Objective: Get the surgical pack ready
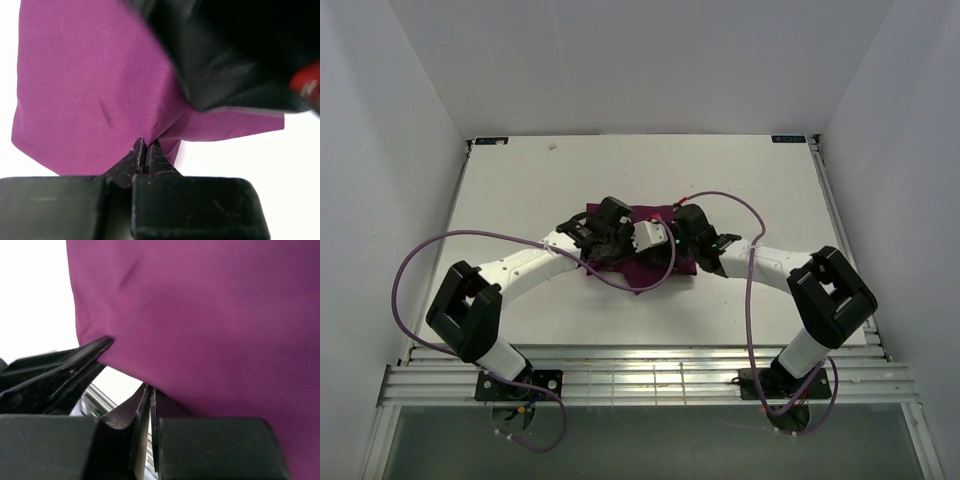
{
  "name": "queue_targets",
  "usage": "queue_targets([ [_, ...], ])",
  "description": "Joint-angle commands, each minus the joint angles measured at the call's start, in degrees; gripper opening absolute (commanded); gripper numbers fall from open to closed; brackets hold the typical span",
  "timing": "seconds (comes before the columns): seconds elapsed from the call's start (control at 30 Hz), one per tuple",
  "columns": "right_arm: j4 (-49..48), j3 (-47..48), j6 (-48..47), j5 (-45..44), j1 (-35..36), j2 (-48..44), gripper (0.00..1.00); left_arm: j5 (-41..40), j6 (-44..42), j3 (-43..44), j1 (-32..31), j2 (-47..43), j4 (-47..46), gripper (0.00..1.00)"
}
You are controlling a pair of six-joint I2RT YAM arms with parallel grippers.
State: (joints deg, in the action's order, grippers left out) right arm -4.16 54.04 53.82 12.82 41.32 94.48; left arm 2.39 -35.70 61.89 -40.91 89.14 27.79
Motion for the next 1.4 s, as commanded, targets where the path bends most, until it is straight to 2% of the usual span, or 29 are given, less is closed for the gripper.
queue_targets([
  [0.0, -3.1, -6.6, 14.9, -7.1, 0.1, -5.4, 0.08, 3.0, 1.2, 3.0, 0.7, -1.6, -2.6, 0.00],
  [0.07, -9.9, -10.5, 22.6, -8.0, 1.1, -6.3, 0.08, 3.6, 1.2, 2.9, 1.0, -1.4, -2.6, 0.00],
  [0.27, -13.4, -12.0, 28.2, -14.7, 6.5, -4.8, 0.08, 5.3, 0.3, 2.5, 1.1, -1.5, -3.3, 0.00],
  [0.4, -26.9, -14.5, 31.4, -18.7, 8.1, -1.5, 0.08, 5.9, -1.5, 1.2, 1.1, -2.9, -3.3, 0.00],
  [0.7, -27.7, -14.0, 32.3, -24.3, 8.0, 2.3, 0.08, 8.7, -5.2, 0.2, 1.5, -4.5, -2.0, 0.00],
  [0.93, -32.8, -14.1, 31.7, -29.8, 7.2, 3.3, 0.08, 11.2, -9.6, -0.4, 1.8, -5.5, 0.5, 0.00],
  [1.27, -37.1, -13.6, 36.1, -33.2, 6.2, 8.0, 0.08, 12.9, -12.9, -0.2, 2.0, -6.2, 1.2, 0.00],
  [1.37, -38.0, -14.6, 40.4, -34.7, 6.1, 9.3, 0.08, 13.2, -13.7, -0.6, 1.9, -6.7, 1.4, 0.00],
])
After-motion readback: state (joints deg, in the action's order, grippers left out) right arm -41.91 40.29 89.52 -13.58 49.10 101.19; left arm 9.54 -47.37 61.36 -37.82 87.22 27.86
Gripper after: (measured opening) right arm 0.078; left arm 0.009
